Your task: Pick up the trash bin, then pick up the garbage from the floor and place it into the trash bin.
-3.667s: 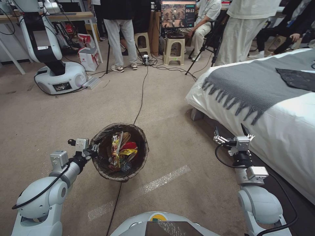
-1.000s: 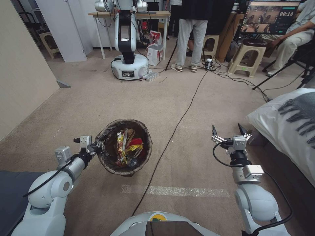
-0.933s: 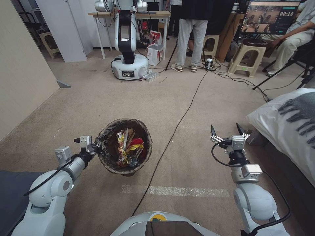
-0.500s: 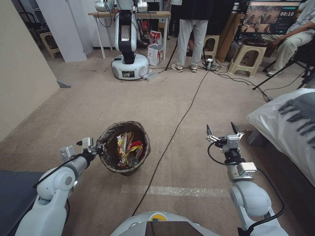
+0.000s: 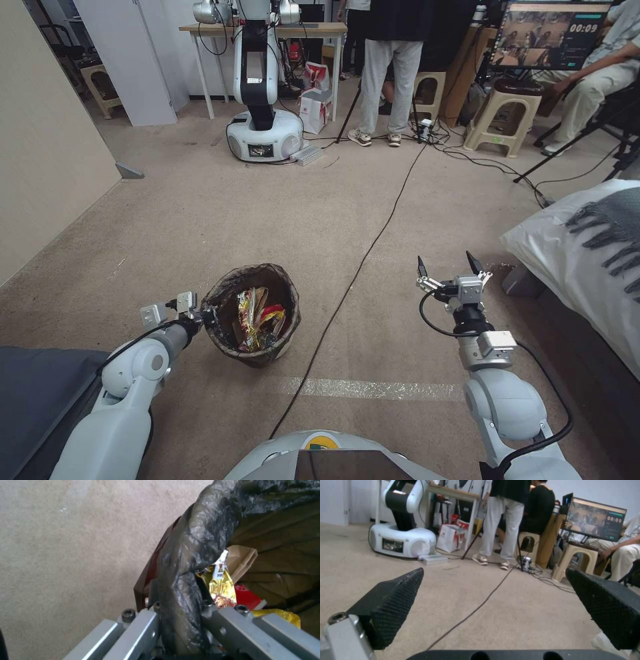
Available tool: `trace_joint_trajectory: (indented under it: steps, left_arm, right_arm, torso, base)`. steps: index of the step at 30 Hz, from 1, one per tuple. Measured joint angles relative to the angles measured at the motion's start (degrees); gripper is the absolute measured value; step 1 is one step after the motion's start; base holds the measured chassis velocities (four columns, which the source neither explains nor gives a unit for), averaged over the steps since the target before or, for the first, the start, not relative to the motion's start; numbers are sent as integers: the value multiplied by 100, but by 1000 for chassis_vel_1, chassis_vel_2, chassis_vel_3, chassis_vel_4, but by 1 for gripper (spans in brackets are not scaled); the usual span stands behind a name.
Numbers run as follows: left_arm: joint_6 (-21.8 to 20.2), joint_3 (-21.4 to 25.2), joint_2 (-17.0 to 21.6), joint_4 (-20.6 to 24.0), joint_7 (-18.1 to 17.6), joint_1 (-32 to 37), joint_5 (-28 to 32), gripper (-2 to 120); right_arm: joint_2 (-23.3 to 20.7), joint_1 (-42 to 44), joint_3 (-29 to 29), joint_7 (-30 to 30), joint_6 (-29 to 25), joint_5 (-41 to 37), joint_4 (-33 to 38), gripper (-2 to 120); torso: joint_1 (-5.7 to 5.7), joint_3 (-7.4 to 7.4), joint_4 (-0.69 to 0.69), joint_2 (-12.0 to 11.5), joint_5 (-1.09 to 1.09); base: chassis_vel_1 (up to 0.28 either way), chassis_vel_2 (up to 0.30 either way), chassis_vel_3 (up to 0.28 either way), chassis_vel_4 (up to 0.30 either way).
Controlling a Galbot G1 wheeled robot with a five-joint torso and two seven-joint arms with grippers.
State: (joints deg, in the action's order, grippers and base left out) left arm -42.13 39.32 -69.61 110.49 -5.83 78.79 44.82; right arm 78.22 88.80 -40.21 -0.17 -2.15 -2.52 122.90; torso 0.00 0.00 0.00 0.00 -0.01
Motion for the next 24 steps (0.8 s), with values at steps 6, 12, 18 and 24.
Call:
trace_joint_trajectory:
  steps: [6,12,18,24]
  left_arm:
    - [0,-155,4,-149,-81,-100,6,0]
    - [0,-264,39,-269,-72,-214,21,1]
    - [2,-220,28,-235,179,-154,-204,21]
    - [2,-124,26,-123,497,-61,-812,41]
  right_arm:
    - [46,38,-5,2,-40,34,-53,100]
    - [64,33,27,4,-59,47,-81,100]
    - [64,33,21,9,-72,46,-128,100]
    - [60,-19,41,26,-70,19,-198,100]
  torso:
    - [0,0,0,0,0]
    - [0,0,0,0,1]
    - [0,0,0,0,1]
    - [0,0,1,0,1]
  base:
    - [0,0,0,0]
    - [0,0,0,0]
    - [0,0,0,0]
    - [0,0,0,0]
